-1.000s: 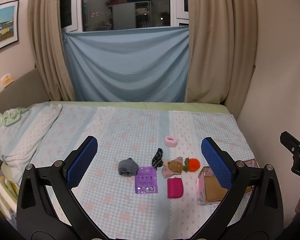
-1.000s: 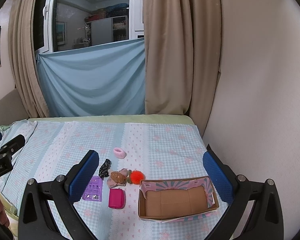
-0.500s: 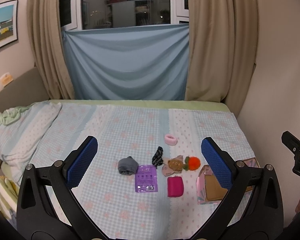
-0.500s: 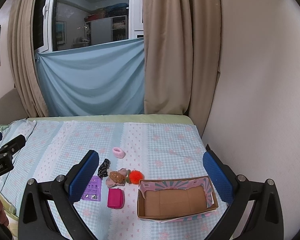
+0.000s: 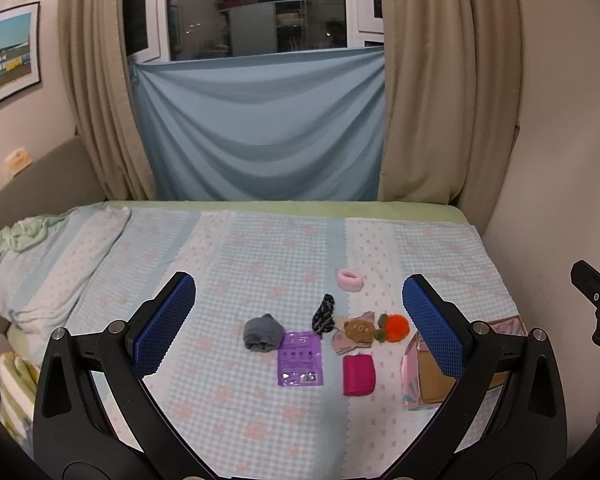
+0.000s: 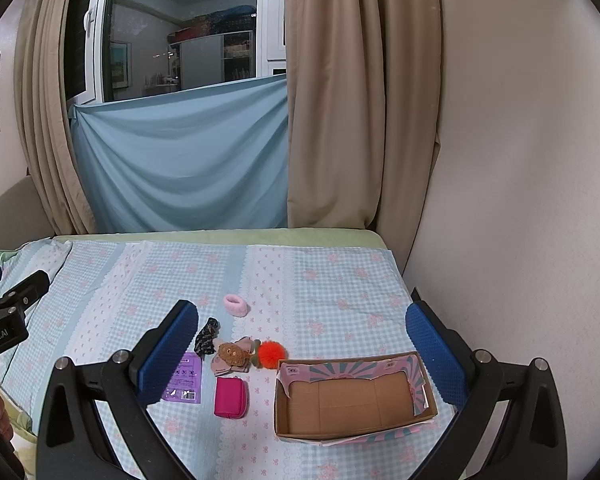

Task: Organize soft objects
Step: 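Grasp the grey fuzzy pouch with the left gripper while the right gripper grasps the brown teddy keychain, then carry the grey pouch and teddy keychain into the cardboard box and release both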

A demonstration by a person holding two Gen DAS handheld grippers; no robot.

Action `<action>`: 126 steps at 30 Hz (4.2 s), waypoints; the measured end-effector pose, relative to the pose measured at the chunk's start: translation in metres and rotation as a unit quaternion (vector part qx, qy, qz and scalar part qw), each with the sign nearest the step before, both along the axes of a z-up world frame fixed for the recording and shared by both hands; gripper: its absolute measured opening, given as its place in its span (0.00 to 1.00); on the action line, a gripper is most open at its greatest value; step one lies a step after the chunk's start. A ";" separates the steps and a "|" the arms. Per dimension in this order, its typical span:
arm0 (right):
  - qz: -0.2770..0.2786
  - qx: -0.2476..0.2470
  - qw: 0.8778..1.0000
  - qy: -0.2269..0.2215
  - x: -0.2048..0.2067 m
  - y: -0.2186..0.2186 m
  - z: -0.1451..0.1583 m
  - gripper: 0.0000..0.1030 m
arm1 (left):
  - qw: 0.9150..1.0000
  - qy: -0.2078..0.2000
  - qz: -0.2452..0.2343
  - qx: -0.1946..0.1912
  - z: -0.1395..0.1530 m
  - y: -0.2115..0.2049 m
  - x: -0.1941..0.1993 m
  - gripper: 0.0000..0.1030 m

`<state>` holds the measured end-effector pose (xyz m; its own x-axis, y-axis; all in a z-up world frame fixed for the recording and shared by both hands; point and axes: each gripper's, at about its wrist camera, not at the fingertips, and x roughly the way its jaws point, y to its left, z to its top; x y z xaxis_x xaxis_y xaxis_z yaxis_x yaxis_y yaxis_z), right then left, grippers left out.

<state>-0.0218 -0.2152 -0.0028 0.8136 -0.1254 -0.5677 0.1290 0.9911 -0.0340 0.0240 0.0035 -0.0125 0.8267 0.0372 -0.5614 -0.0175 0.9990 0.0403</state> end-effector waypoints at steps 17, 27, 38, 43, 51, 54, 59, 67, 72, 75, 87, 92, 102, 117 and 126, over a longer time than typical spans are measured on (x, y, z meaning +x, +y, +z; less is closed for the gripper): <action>0.047 0.005 0.998 0.034 0.026 -0.005 -0.013 1.00 | 0.998 0.059 0.032 -0.012 -0.031 0.013 0.015 1.00; 0.066 0.014 0.992 0.108 0.086 0.036 -0.096 1.00 | 0.986 0.161 0.034 -0.027 -0.146 0.075 0.080 1.00; 0.040 0.018 0.983 0.180 0.169 0.102 -0.257 1.00 | 0.973 0.229 -0.005 -0.042 -0.324 0.126 0.184 1.00; 0.010 0.033 0.982 0.188 0.203 0.114 -0.319 1.00 | 0.970 0.237 -0.019 -0.048 -0.384 0.133 0.215 1.00; -0.041 0.043 0.983 0.175 0.242 0.117 -0.389 0.92 | 0.970 0.232 -0.029 -0.065 -0.449 0.133 0.247 0.99; -0.056 0.044 0.982 0.173 0.250 0.116 -0.402 0.83 | 0.971 0.229 -0.028 -0.065 -0.464 0.129 0.255 1.00; -0.068 0.052 0.980 0.181 0.260 0.111 -0.421 0.60 | 0.972 0.228 -0.023 -0.057 -0.478 0.124 0.263 0.83; -0.076 0.069 0.982 0.161 0.255 0.108 -0.418 0.46 | 0.973 0.219 -0.016 -0.065 -0.472 0.133 0.269 0.55; -0.073 0.067 0.983 0.154 0.251 0.108 -0.412 0.43 | 0.974 0.215 -0.006 -0.072 -0.466 0.135 0.267 0.49; -0.075 0.068 0.984 0.150 0.248 0.105 -0.404 0.42 | 0.975 0.210 -0.001 -0.075 -0.459 0.137 0.265 0.49; -0.069 0.079 0.987 0.125 0.221 0.098 -0.310 0.42 | 0.983 0.170 0.008 -0.071 -0.362 0.131 0.244 0.49; -0.043 0.081 0.990 0.109 0.200 0.091 -0.243 0.42 | 0.986 0.150 0.018 -0.074 -0.301 0.124 0.225 0.49; 0.007 0.092 0.990 0.103 0.147 0.023 -0.142 0.42 | 0.989 0.126 0.020 -0.073 -0.185 0.067 0.166 0.49; -0.014 0.054 0.985 0.163 0.097 -0.146 -0.136 0.42 | 0.977 0.169 -0.102 -0.081 -0.175 -0.160 0.119 0.49; -0.049 0.070 0.971 0.223 0.097 -0.203 -0.190 0.42 | 0.949 0.260 -0.178 -0.029 -0.255 -0.258 0.119 0.49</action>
<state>0.0755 -0.4183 -0.1929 0.4713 -0.0861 -0.8778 0.2266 0.9736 0.0262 0.1427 -0.2550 -0.2674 0.3923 -0.2347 -0.8894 0.3280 0.9390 -0.1031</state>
